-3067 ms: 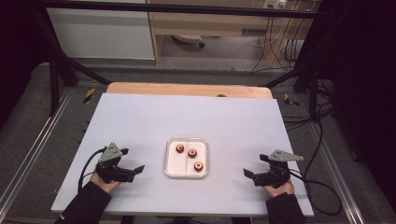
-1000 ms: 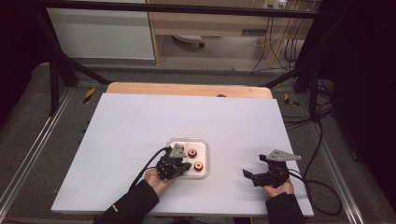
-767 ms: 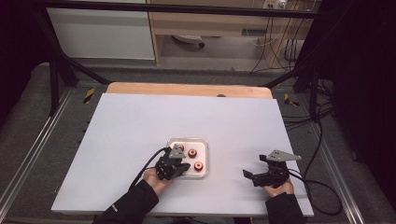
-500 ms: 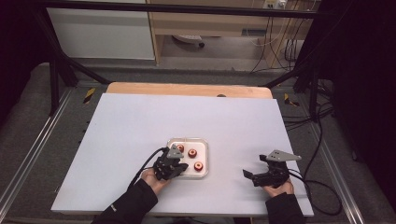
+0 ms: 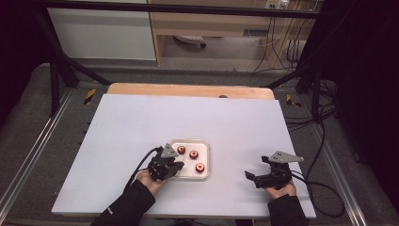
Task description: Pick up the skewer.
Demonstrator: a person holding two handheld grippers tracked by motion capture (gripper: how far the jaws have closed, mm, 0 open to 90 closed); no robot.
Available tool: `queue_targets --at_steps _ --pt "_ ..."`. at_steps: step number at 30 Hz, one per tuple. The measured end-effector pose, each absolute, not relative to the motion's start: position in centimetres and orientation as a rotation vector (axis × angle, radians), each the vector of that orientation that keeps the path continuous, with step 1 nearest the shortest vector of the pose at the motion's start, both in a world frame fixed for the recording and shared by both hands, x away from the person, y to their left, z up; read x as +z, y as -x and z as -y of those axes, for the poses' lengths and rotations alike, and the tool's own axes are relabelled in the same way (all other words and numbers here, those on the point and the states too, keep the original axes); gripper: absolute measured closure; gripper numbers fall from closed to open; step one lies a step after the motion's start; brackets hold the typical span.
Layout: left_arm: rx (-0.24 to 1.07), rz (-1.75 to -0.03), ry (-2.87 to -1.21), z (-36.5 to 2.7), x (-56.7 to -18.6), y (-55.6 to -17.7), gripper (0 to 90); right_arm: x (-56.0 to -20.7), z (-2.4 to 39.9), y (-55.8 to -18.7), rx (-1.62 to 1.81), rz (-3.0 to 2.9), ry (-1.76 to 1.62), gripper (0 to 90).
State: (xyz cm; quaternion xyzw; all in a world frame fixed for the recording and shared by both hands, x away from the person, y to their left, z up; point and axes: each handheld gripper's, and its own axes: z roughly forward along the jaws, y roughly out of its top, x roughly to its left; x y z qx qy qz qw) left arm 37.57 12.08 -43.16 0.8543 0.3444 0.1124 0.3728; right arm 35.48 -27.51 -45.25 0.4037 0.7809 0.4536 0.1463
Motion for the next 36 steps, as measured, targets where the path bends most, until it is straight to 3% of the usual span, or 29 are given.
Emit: queue_targets --at_steps 4,6,21,28,36 --pt "0.316 -0.952 -2.141 -11.8 -43.1 -37.7 73.2 -45.3 27.5 -35.5 1.306 -2.249 -1.164 0.7" --pt "0.325 -0.967 -2.139 -11.6 -43.2 -37.8 71.9 -45.3 27.5 -35.5 1.304 -2.253 -1.165 0.7" --pt "0.438 -1.066 -2.119 -10.0 -44.8 -38.2 79.2 -45.3 27.4 -35.5 1.311 -2.254 -1.166 0.7" --pt "0.435 -1.093 -2.094 -9.9 -44.9 -38.2 86.8 -45.3 27.4 -35.6 1.313 -2.255 -1.162 0.7" --pt "0.422 -1.101 -2.077 -10.5 -44.8 -38.3 87.9 -45.3 27.4 -35.6 1.313 -2.257 -1.158 0.7"
